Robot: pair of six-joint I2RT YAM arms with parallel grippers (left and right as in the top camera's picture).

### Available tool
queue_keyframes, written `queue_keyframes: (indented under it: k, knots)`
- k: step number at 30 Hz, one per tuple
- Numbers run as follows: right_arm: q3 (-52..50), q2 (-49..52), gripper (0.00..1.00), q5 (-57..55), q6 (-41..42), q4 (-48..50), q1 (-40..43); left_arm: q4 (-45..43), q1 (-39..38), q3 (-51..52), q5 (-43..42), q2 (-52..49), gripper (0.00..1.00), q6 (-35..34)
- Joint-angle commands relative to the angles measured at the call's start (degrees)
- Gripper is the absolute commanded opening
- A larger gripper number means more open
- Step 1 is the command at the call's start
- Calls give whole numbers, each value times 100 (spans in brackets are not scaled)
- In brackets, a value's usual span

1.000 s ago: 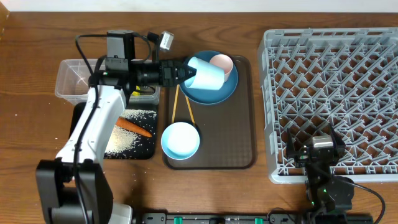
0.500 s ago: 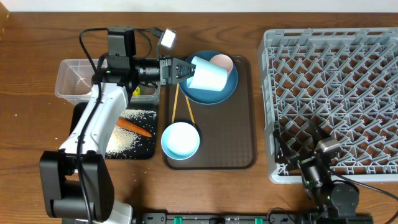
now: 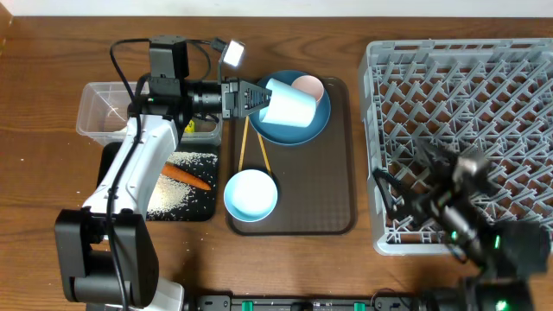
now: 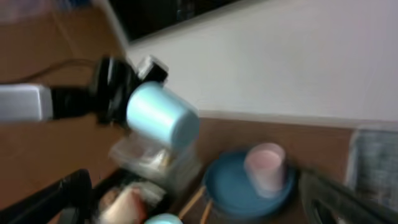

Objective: Sort waste into correct bins and load items into the dishwasher rack
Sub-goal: 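Hold the light-blue cup out rightward toward the right gripper, then reach the right gripper to the light-blue cup and grasp it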

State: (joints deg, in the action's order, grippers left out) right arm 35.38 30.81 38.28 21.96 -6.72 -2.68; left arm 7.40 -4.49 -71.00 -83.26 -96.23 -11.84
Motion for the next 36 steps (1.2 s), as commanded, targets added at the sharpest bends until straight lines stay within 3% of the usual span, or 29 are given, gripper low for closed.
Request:
queue_keyframes:
  k: [1,4,6,9,13,17,22,36]
  knots:
    - [868,1012,99,1327,70,-389,35,-24,24,-44,-177,-2,7,-28]
    - [1414,1917,99,2455,74,98,37,-24,24,-44,-184,-2,7,-94]
    - [1537,2277,99,2638,155,533,35,-24,24,-44,-184,-2,7,-118]
    - [1541,2833,99,2627,424,1377,35,-24,17,-44,-184,-2,7,-136]
    - [1541,3554,99,2623,632,1762,-55,-52,20,-44,-181,-2,7,-136]
    - [1541,4273,99,2538,629,2055,-365,-155,20,-44,-181,-2,7,-133]
    - [1541,5110,99,2511,651,3209,-861,-197,20,-44,-181,-2,7,-136]
    - [1541,5580,99,1853,839,4157,-1558,-219,20,-44,-177,-2,7,-129]
